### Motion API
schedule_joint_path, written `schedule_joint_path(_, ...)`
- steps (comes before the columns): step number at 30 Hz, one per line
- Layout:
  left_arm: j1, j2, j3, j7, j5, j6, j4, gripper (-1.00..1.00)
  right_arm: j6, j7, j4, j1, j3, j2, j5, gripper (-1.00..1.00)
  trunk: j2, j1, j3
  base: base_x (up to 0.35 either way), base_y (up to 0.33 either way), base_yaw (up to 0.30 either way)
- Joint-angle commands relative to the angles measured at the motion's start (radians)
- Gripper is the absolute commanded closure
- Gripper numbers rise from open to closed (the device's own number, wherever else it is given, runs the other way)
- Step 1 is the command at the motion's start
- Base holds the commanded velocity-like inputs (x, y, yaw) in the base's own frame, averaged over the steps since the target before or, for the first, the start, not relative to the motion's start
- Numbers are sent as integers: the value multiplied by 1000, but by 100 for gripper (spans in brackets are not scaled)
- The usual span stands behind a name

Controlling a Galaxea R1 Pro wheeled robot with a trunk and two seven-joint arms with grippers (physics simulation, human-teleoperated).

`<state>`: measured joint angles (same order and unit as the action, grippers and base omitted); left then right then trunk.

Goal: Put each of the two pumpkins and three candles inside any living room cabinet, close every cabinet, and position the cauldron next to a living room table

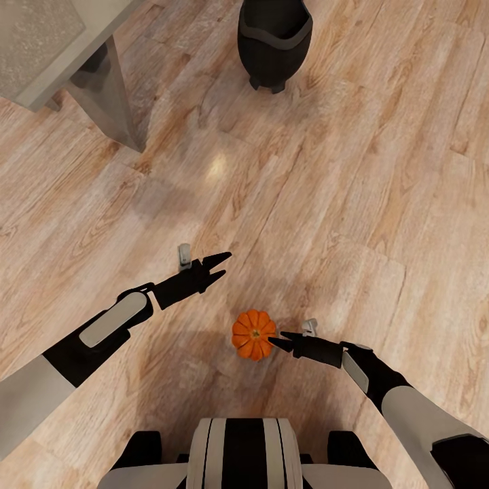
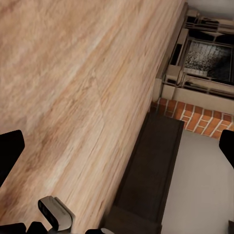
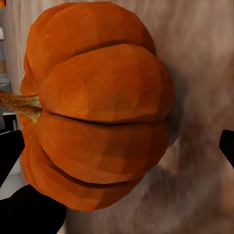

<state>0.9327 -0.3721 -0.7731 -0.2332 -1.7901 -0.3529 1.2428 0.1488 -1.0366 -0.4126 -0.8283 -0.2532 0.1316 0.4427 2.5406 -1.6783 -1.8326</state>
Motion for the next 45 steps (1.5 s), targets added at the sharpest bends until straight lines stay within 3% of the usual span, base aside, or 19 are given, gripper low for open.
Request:
schedule_joint_path(1,0,0,0,0,0,0,0,-100,0,-1,0,0,0,0,0,-100,0,0,0,2,0,0)
schedule_joint_path(37,0,1,0,0,0,0,1,-100,1,38,-3,-2,3,-3,7,-100,0,0,0,0,0,0)
schedule_joint_path(45,0,2,0,0,0,0,1,-100,6,31,-51,-2,5,-4,8,-100,0,0,0,0,0,0)
